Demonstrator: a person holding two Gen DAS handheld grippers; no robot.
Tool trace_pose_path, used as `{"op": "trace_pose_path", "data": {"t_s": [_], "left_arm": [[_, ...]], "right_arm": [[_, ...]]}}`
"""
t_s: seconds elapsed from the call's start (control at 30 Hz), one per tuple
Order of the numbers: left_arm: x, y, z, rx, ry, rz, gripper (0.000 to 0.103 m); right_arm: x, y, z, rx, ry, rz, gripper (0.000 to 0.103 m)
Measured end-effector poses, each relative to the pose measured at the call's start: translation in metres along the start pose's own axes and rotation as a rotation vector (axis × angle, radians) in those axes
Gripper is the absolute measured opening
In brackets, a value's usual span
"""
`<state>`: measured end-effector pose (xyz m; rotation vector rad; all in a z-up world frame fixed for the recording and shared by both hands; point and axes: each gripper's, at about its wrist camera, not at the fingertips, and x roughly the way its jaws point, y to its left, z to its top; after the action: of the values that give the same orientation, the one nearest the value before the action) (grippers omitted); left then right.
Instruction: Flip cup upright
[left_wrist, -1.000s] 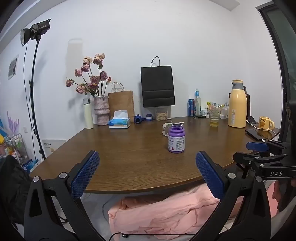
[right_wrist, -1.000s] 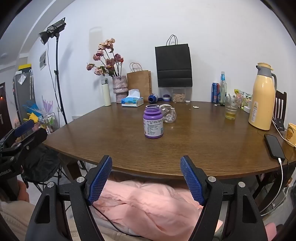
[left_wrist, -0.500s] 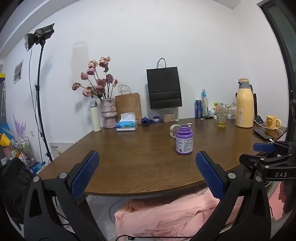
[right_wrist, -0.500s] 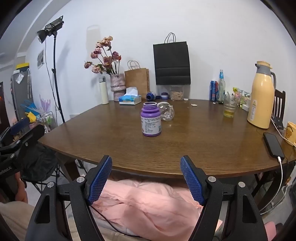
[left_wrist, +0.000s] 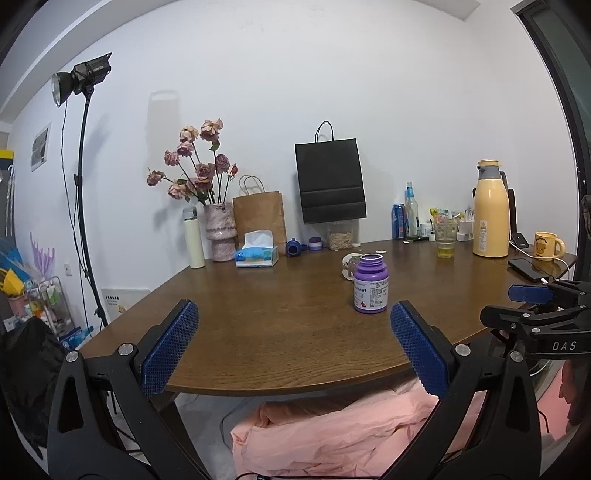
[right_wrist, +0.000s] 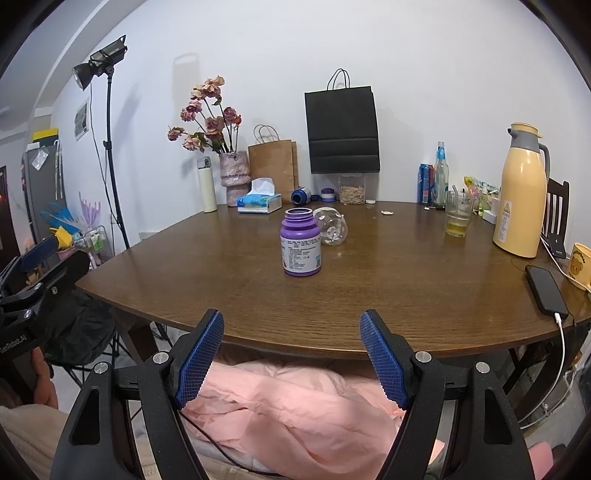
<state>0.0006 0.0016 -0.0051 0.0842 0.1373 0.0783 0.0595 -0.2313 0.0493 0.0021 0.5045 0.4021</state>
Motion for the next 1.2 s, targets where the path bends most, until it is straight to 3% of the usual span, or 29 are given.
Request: {"op": "trace_pose_path", "data": {"t_s": [1.2], "left_arm": [[0.0049,-0.0013,0.005,-0.005,0.025,-0.012,0.103]], "right_arm": [[0.0036,-0.0062,0.0015,0.019,-0.007,-0.004,0.081]]}}
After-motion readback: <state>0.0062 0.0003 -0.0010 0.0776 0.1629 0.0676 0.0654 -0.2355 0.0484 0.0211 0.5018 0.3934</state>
